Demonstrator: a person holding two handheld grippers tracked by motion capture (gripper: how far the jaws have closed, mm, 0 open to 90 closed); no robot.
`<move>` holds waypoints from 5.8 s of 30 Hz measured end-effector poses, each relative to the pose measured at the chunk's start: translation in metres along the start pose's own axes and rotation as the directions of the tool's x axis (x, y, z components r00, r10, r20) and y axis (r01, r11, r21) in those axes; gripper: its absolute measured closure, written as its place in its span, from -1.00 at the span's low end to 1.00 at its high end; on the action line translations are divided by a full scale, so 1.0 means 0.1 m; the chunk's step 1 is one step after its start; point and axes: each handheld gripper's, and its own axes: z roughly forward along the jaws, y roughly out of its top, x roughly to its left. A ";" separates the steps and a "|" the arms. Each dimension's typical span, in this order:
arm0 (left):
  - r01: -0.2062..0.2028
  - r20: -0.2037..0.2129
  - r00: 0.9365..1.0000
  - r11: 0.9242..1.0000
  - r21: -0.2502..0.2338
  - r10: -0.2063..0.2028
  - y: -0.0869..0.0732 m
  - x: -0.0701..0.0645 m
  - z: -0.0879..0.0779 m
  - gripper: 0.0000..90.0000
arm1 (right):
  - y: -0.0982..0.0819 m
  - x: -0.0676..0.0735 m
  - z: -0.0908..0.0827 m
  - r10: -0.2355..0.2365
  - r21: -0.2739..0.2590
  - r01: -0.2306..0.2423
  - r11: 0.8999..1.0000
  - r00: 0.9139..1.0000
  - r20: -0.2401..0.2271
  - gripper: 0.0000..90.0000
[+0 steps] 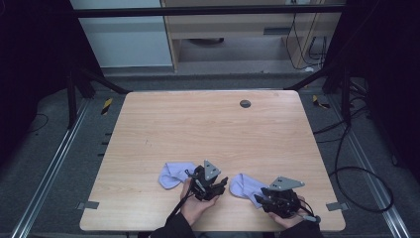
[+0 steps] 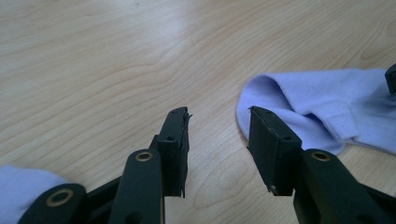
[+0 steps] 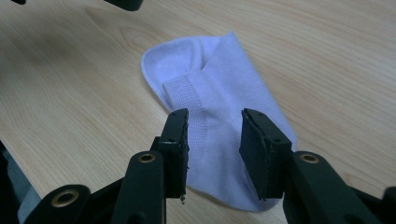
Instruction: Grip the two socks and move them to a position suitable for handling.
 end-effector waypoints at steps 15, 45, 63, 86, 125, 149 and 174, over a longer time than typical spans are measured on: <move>-0.001 0.026 1.000 0.999 0.053 0.000 -0.02 -0.10 0.25 0.27 | -0.05 0.03 0.09 -0.016 0.066 0.019 0.998 0.999 -0.045 0.47; -0.012 0.076 0.997 0.996 0.093 0.005 -0.02 -0.18 0.31 0.90 | -0.02 0.04 0.10 -0.011 0.059 0.015 0.998 0.998 -0.069 0.87; -0.015 0.095 0.995 0.995 0.095 0.006 -0.01 -0.14 0.31 0.96 | 0.14 -0.26 -0.03 0.184 -0.147 -0.161 0.976 0.970 0.159 0.86; 0.031 0.067 0.997 1.000 0.005 -0.031 0.16 0.15 0.08 0.36 | 0.09 -0.48 -0.01 0.194 -0.153 -0.154 0.976 0.936 0.293 0.30; 0.258 -0.169 0.949 0.963 -0.073 -0.267 -0.63 1.66 -1.24 -0.07 | 0.89 0.07 0.39 0.035 -0.185 -0.026 0.982 0.998 0.046 0.08; 0.237 -0.152 0.962 0.970 0.053 -0.227 -0.79 1.55 -0.91 0.11 | 1.30 0.87 1.21 -0.117 -0.081 0.107 0.991 0.986 -0.122 0.35; 0.230 -0.141 0.967 0.966 0.119 -0.212 -0.81 1.53 -0.80 0.76 | 1.27 1.20 1.64 -0.168 0.012 0.170 0.985 0.979 -0.114 0.81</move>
